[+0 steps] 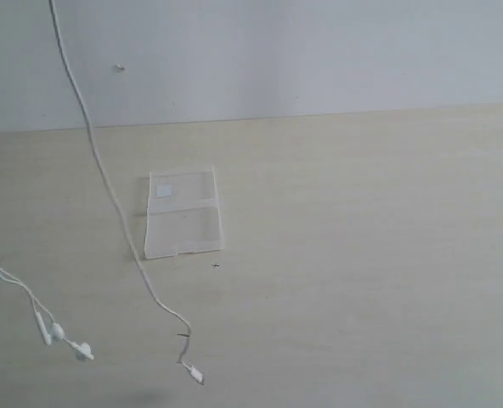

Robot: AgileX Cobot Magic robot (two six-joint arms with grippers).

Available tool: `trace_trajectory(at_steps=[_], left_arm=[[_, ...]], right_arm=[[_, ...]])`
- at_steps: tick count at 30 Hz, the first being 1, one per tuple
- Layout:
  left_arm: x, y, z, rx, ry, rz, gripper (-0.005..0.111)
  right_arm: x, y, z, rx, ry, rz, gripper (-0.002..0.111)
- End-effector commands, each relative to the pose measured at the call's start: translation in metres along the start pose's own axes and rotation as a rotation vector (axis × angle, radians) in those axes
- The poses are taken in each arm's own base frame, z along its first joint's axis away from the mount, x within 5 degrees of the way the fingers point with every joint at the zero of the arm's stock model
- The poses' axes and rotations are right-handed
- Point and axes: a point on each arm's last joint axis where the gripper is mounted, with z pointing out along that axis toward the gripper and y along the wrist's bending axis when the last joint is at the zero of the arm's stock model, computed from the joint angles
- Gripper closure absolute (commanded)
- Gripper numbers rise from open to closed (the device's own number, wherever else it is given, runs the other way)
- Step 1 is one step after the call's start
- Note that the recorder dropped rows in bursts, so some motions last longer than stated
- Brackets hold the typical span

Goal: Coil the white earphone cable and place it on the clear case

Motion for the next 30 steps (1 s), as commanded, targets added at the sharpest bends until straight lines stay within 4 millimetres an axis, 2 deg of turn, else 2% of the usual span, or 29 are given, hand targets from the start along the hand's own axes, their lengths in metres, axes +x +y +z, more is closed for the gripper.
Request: trace_trajectory(at_steps=[1, 11, 14, 18, 21, 25, 30], left_arm=[[-0.003, 0.0, 0.003, 0.021, -0.024, -0.043, 0.107], [-0.004, -0.001, 0.003, 0.033, -0.037, -0.063, 0.105], [-0.006, -0.003, 0.002, 0.051, -0.06, -0.093, 0.094], [-0.008, -0.003, 0.002, 0.057, -0.072, -0.106, 0.067], [-0.008, -0.003, 0.002, 0.057, -0.072, -0.106, 0.054], [-0.008, -0.003, 0.002, 0.057, -0.071, -0.123, 0.047], [-0.008, -0.003, 0.002, 0.06, -0.071, -0.134, 0.047]], right_arm=[[-0.014, -0.001, -0.01, 0.032, -0.115, -0.003, 0.108], [-0.027, -0.001, -0.028, 0.053, -0.213, -0.007, 0.108], [-0.028, 0.0, -0.03, 0.048, -0.219, 0.0, 0.108], [-0.028, 0.001, -0.03, 0.027, -0.216, 0.017, 0.108], [-0.028, 0.002, -0.03, 0.016, -0.21, 0.022, 0.108], [-0.027, 0.002, -0.03, 0.015, -0.206, 0.021, 0.108], [-0.027, 0.002, -0.03, 0.015, -0.206, 0.021, 0.108]])
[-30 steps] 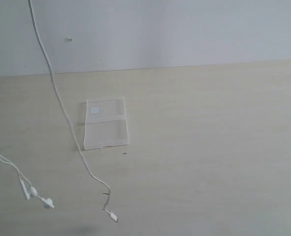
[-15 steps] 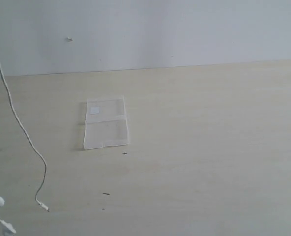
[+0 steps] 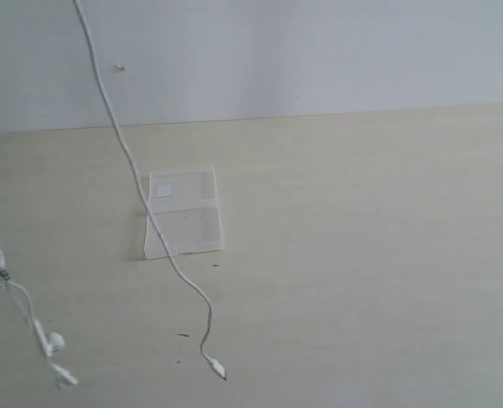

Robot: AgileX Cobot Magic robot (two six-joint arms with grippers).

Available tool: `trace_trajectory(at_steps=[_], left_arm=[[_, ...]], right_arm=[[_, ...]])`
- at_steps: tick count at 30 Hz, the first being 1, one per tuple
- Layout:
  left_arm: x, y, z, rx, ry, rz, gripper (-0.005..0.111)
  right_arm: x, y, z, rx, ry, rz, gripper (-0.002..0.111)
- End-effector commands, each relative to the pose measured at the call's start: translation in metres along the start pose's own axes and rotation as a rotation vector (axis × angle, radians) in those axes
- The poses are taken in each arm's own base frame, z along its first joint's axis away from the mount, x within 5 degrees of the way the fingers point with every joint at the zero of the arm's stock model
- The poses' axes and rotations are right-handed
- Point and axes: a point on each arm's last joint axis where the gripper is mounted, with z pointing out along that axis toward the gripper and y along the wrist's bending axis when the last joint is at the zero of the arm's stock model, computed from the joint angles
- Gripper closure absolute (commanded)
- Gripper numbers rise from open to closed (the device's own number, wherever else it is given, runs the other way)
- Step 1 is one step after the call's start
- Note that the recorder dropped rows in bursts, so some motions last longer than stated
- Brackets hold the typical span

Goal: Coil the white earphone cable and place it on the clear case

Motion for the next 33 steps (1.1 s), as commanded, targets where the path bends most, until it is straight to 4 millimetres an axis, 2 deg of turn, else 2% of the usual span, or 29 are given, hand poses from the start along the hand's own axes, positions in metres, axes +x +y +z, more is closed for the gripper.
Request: trace_trajectory(at_steps=[1, 9, 18, 26, 33], left_arm=[[-0.002, -0.001, 0.0, 0.01, -0.011, -0.026, 0.047], [-0.002, -0.001, 0.0, 0.014, -0.013, -0.054, 0.024], [-0.001, -0.006, -0.004, 0.046, 0.009, -0.045, 0.024], [-0.002, -0.01, -0.021, -0.019, 0.021, 0.028, 0.024], [-0.001, -0.014, -0.023, 0.019, 0.04, -0.031, 0.024]], right_arm=[[-0.003, 0.001, -0.002, -0.003, -0.013, -0.003, 0.108], [-0.003, 0.001, -0.002, -0.003, -0.013, -0.003, 0.108], [-0.003, 0.001, -0.002, -0.003, -0.013, -0.005, 0.108], [-0.003, 0.001, -0.002, -0.003, -0.013, -0.003, 0.108], [-0.004, 0.0, -0.002, 0.0, -0.023, 0.022, 0.108]])
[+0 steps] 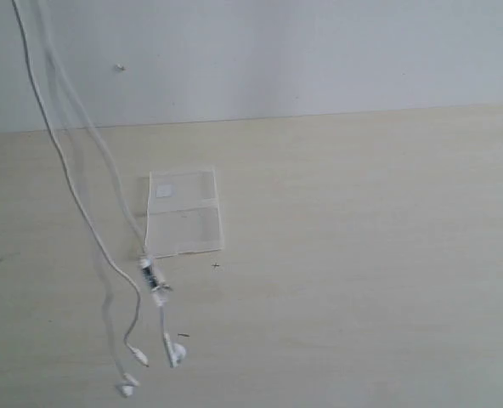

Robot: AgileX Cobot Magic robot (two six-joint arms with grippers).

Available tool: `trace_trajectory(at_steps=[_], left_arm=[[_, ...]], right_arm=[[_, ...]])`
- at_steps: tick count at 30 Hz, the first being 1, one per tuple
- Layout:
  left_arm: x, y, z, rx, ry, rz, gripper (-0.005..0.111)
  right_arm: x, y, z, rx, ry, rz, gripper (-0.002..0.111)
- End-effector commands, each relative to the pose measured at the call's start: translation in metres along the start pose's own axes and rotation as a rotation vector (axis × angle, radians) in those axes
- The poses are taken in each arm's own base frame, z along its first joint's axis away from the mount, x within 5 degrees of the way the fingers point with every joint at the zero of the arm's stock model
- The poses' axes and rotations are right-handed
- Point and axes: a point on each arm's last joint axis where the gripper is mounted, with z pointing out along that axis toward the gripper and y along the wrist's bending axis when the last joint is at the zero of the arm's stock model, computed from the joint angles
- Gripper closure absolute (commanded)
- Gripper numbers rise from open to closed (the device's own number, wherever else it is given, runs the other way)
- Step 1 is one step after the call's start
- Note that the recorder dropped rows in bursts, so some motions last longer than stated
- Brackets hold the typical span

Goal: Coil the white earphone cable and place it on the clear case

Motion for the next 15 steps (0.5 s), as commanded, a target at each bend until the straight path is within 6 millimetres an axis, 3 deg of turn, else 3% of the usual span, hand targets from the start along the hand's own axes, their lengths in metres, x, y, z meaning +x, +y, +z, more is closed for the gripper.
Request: trace_trajectory(at_steps=[1, 15], left_arm=[[0.0009, -0.0034, -0.0003, 0.036, 0.013, -0.036, 0.024], [0.004, -0.0119, 0.0015, 0.145, 0.05, -0.082, 0.025]], right_arm=[[-0.0041, 0.0001, -0.002, 0.004, -0.029, 0.019, 0.108], [-0.0119, -0.0008, -0.0026, 0.009, -0.116, 0.069, 0.108]])
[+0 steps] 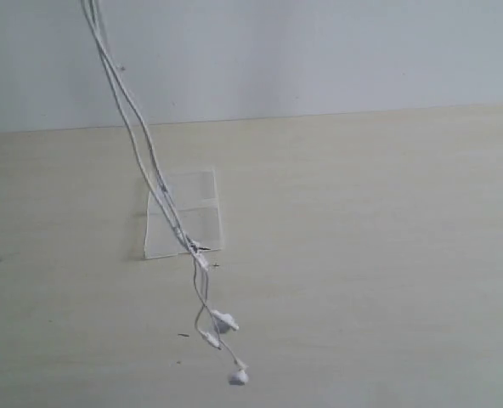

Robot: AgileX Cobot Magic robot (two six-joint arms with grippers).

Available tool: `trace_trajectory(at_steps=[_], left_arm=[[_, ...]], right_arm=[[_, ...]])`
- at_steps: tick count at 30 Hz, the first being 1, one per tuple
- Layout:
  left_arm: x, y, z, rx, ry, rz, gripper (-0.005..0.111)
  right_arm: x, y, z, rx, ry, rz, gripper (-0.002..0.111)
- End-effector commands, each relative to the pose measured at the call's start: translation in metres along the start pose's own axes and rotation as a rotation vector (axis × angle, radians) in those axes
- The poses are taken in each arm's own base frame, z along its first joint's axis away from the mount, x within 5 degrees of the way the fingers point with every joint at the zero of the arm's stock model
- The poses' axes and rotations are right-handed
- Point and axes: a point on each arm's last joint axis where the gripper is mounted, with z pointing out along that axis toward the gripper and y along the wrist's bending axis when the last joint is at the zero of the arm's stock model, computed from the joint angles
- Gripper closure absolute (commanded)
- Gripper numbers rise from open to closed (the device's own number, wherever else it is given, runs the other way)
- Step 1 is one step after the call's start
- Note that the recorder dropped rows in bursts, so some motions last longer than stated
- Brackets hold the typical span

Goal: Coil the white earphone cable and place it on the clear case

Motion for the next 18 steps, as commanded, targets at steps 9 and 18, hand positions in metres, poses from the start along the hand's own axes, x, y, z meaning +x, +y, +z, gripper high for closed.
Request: trace_trajectory(at_steps=[9, 18], left_arm=[[0.032, -0.003, 0.017, 0.106, 0.127, -0.095, 0.025], [0.059, 0.0, 0.03, 0.107, 0.186, -0.108, 0.025]], right_arm=[[-0.011, 0.002, -0.002, -0.018, -0.109, 0.063, 0.108], [-0.015, -0.001, 0.001, 0.003, -0.173, 0.07, 0.108]])
